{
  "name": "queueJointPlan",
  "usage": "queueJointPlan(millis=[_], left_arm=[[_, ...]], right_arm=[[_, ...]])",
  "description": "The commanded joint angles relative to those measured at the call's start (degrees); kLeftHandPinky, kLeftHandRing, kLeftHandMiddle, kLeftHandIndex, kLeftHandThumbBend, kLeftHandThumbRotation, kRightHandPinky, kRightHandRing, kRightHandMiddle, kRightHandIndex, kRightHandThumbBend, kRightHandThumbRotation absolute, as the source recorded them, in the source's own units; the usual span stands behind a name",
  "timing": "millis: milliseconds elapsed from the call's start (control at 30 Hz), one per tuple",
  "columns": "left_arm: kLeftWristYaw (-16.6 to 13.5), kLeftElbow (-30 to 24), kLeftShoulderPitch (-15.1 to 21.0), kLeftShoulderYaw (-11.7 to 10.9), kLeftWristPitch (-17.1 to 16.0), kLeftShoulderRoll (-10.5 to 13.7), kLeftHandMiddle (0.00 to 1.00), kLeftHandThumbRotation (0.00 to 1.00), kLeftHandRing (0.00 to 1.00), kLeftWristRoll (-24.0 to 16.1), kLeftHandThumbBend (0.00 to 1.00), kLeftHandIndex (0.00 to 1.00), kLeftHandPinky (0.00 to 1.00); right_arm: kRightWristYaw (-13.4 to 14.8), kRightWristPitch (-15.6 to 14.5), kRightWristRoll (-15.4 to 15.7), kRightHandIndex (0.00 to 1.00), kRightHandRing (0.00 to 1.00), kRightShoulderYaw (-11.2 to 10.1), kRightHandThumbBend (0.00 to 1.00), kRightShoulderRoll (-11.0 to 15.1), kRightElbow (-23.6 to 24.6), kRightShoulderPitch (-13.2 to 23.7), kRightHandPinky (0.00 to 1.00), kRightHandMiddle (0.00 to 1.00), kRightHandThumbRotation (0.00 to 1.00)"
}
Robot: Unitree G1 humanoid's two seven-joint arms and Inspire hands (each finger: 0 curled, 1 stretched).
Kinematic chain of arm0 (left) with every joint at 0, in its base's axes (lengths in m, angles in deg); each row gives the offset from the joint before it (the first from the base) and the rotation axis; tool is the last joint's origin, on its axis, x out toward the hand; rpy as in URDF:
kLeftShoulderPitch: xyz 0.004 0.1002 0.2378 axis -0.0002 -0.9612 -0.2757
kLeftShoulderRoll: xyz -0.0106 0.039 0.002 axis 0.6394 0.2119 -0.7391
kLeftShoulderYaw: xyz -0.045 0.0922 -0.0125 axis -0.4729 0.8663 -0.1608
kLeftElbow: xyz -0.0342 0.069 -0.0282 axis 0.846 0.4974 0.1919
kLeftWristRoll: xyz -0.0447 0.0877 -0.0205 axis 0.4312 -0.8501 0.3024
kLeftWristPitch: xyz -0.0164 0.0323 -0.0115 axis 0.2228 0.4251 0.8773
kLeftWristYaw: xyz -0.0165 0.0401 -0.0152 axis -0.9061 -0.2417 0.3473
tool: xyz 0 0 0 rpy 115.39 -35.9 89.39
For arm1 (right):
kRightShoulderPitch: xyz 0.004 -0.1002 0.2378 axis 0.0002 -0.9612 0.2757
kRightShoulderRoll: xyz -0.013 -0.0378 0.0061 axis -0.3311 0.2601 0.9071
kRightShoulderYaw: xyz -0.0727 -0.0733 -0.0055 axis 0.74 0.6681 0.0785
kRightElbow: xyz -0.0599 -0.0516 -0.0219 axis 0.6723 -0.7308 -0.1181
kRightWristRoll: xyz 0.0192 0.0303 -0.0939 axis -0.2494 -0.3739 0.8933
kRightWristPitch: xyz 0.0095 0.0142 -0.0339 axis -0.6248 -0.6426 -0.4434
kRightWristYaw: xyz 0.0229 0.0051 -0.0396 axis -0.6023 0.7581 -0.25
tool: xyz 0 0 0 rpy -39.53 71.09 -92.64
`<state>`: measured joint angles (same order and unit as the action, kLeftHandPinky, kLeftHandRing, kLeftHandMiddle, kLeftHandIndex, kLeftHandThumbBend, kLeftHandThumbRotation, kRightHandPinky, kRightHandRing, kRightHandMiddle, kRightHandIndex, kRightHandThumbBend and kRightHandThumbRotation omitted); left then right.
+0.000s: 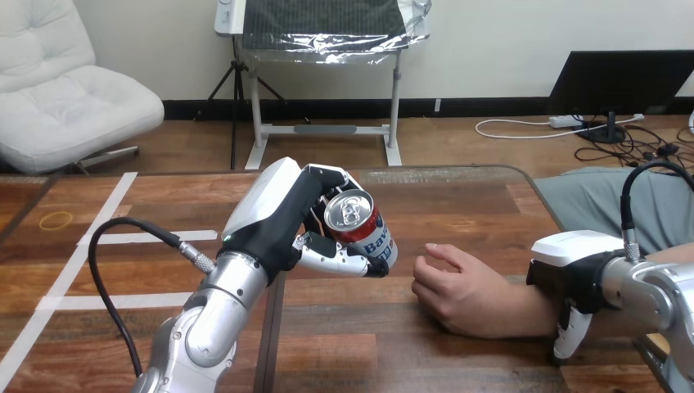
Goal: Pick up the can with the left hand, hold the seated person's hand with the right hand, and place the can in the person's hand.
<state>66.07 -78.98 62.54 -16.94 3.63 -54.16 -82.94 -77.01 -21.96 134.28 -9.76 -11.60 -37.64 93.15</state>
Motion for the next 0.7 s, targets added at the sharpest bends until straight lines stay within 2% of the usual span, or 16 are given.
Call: queueJointPlan(millis=[0, 100, 433, 667], left_arm=[[-0.64, -3.31, 2.62, -1.45, -0.45, 0.60, 0.45, 0.00, 0.38, 0.39, 0.63, 0.49, 0.32], [-0.61, -3.27, 2.64, -1.50, -0.42, 0.61, 0.45, 0.00, 0.38, 0.48, 0.63, 0.49, 0.32], [-0.58, -2.81, 2.87, -1.76, -0.71, 0.54, 0.45, 0.00, 0.38, 0.99, 0.63, 0.49, 0.32], [-0.58, -2.40, 3.06, -1.81, -0.68, 0.66, 0.45, 0.00, 0.38, 1.13, 0.63, 0.49, 0.32]], right_arm=[[-0.37, -1.54, 1.59, 0.53, 0.49, 1.91, 0.69, -0.99, -2.12, 1.45, 0.37, 0.60, 0.01], [-0.15, -1.80, 1.52, 0.53, 0.49, 2.15, 0.69, -0.87, -1.99, 1.26, 0.37, 0.60, 0.01], [1.06, -0.29, 1.03, 0.48, 0.39, 2.36, 0.71, 0.05, -2.36, 0.28, 0.29, 0.50, 0.00], [2.14, -0.76, 0.07, 0.42, 0.32, 1.49, 0.74, 0.03, -2.20, -1.00, 0.23, 0.44, 0.00]])
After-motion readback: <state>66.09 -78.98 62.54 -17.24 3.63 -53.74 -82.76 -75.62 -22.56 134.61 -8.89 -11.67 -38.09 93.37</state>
